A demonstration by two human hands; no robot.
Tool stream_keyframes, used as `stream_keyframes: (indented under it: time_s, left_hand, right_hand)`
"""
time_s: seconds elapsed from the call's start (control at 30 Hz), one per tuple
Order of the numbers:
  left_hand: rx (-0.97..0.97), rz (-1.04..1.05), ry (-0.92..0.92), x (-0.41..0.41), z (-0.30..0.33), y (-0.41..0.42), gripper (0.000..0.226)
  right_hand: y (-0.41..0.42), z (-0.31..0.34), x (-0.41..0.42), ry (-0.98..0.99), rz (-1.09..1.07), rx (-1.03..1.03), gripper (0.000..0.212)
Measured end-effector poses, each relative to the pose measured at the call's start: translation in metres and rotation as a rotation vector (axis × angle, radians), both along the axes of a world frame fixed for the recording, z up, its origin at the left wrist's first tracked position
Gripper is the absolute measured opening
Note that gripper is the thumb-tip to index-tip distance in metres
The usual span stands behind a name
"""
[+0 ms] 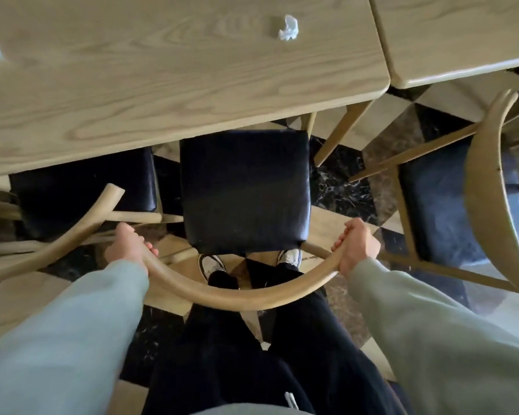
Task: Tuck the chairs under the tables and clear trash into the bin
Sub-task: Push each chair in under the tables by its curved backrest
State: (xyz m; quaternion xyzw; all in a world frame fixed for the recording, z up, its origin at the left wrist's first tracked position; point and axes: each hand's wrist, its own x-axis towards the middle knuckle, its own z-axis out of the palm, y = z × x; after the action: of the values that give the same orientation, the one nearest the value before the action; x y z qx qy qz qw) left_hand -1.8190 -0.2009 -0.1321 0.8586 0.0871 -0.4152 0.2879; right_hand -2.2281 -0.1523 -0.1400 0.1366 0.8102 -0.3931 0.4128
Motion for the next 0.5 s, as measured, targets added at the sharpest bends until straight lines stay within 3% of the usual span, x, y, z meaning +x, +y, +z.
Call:
stream_keyframes:
  time_s: [0.17,0.3,0.5]
  left_hand:
    - [0.037,0.083,0.016,-0.002,-0.002,0.022,0.035]
    - [-0.029,0.163,0.073,-0.014,-0.002,0.019,0.033]
    - [-0.141,0.053,0.119,-0.031,0.008,-0.012,0.025]
  right_hand:
    - [-0.021,0.002,-0.012,-0.024,0.064,-0.017,0.011]
    - [-0.045,0.004,-0.027,-0.013,0.095,-0.025,0.026]
    - [-0.086,0.006,-0.037,0.019,0.117,-0.094,0.019]
